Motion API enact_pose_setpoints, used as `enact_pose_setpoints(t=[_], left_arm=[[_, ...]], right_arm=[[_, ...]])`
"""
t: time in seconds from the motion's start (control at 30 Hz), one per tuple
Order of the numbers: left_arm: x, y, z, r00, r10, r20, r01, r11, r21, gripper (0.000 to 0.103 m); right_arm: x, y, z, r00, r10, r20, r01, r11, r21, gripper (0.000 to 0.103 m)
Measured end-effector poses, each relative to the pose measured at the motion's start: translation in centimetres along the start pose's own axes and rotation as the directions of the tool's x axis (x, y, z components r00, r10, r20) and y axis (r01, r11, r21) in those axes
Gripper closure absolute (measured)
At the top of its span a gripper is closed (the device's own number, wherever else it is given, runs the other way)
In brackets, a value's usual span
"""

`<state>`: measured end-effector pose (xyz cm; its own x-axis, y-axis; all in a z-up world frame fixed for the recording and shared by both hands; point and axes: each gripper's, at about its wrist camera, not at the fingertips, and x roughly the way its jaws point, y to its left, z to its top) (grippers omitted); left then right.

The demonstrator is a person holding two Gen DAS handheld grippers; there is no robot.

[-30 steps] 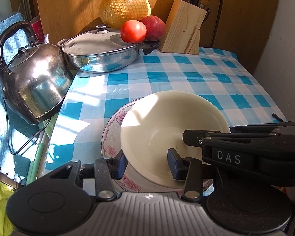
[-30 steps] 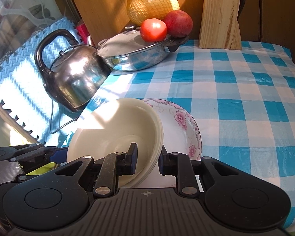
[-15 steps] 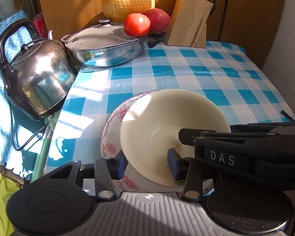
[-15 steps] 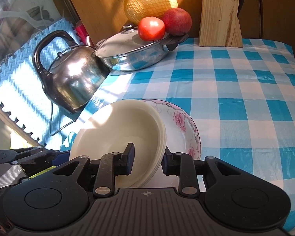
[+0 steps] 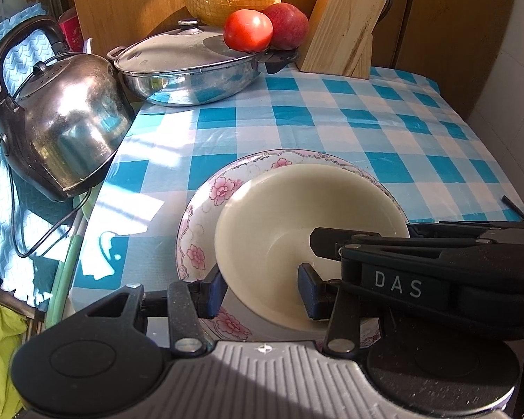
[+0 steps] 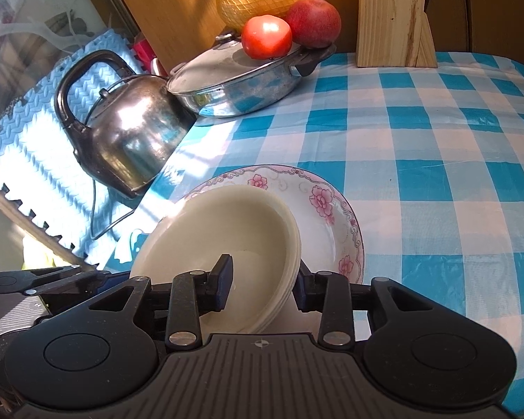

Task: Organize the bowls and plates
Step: 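Carry the nested cream bowls with both grippers over the pink-flowered plate stack, then lower the nested bowls onto the top pink-flowered plate with both grippers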

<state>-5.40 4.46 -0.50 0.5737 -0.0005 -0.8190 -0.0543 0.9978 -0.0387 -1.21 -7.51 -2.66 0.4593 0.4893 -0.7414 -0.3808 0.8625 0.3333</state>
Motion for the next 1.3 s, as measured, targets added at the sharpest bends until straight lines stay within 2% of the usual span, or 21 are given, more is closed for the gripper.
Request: enact_pose_setpoints(t=[0.23, 0.53, 0.67, 0.83, 1.3], left_arm=[[0.0, -0.1, 0.1, 0.999, 0.032, 0.034, -0.033, 0.999, 0.023, 0.067], [1.4, -0.5, 0.7, 0.999, 0.006, 0.042, -0.009, 0.999, 0.051, 0.067], [1.4, -0.2, 0.9, 0.999, -0.013, 0.033, 0.011, 0.999, 0.044, 0.067], [1.2, -0.4, 0.8, 0.999, 0.006, 0.052, -0.008, 0.999, 0.05, 0.066], [-0.9, 0.7, 0.7, 0.995, 0.038, 0.091, -0.039, 0.999, 0.001, 0.063]], right_arm=[[0.1, 0.2, 0.1, 0.999, -0.018, 0.028, 0.019, 1.0, -0.024, 0.058], [0.9, -0.3, 0.5, 0.996, -0.076, 0.053, 0.079, 0.996, -0.041, 0.062], [1.0, -0.6, 0.6, 0.996, -0.066, 0.058, 0.068, 0.997, -0.032, 0.058], [0.7, -0.6, 0.7, 0.995, -0.064, 0.077, 0.067, 0.997, -0.04, 0.057], [-1.7, -0.3, 0.4, 0.98, -0.082, 0.182, 0.098, 0.992, -0.076, 0.044]])
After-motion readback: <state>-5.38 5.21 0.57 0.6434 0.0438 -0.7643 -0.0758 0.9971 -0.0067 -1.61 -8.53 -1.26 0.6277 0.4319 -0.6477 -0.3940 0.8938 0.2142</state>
